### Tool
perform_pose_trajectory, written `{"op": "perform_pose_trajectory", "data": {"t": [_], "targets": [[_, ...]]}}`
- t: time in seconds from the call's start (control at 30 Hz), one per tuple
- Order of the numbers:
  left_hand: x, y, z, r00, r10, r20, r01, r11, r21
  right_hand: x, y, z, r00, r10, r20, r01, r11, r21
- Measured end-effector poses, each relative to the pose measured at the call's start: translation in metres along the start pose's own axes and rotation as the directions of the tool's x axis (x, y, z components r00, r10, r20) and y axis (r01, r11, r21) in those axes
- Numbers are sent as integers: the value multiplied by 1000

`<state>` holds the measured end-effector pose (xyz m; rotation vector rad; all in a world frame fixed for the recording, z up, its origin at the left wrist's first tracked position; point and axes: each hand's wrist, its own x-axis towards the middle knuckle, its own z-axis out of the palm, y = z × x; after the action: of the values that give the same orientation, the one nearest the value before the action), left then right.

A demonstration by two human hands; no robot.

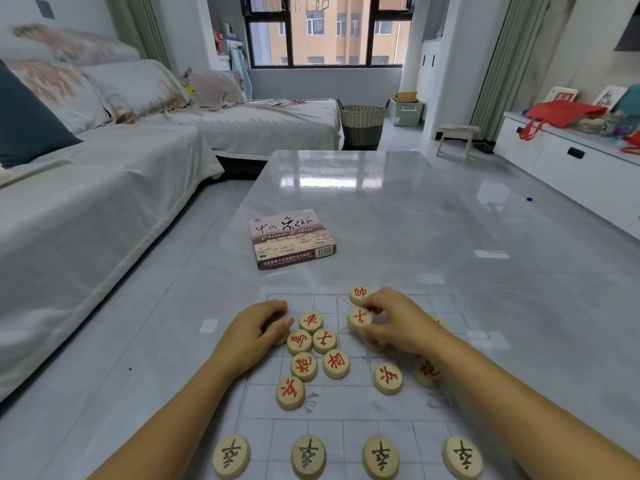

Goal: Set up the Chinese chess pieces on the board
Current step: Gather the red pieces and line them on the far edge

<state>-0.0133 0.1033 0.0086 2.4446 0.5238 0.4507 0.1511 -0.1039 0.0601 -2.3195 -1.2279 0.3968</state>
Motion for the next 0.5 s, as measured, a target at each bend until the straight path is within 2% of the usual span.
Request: {"op": "perform_pose_trajectory", "data": {"t": [0.07, 0.17, 0.3, 0.5], "targets": [[0, 0, 0, 1000, -2, 1, 2, 1000, 0, 6, 13, -11, 992, 85, -93, -81, 996, 48], [0, 0, 0, 1000, -7, 3, 7, 1000, 5, 16, 33, -21, 973, 171, -152, -175, 984, -17], [0, -2, 0, 1000, -19, 6, 19, 1000, -2, 28, 43, -17, 974, 193, -122, -201, 977, -63], [1, -3, 0, 1000, -25, 11, 25, 1000, -4, 35, 46, -12, 972, 215, -94, -215, 977, 5]]}}
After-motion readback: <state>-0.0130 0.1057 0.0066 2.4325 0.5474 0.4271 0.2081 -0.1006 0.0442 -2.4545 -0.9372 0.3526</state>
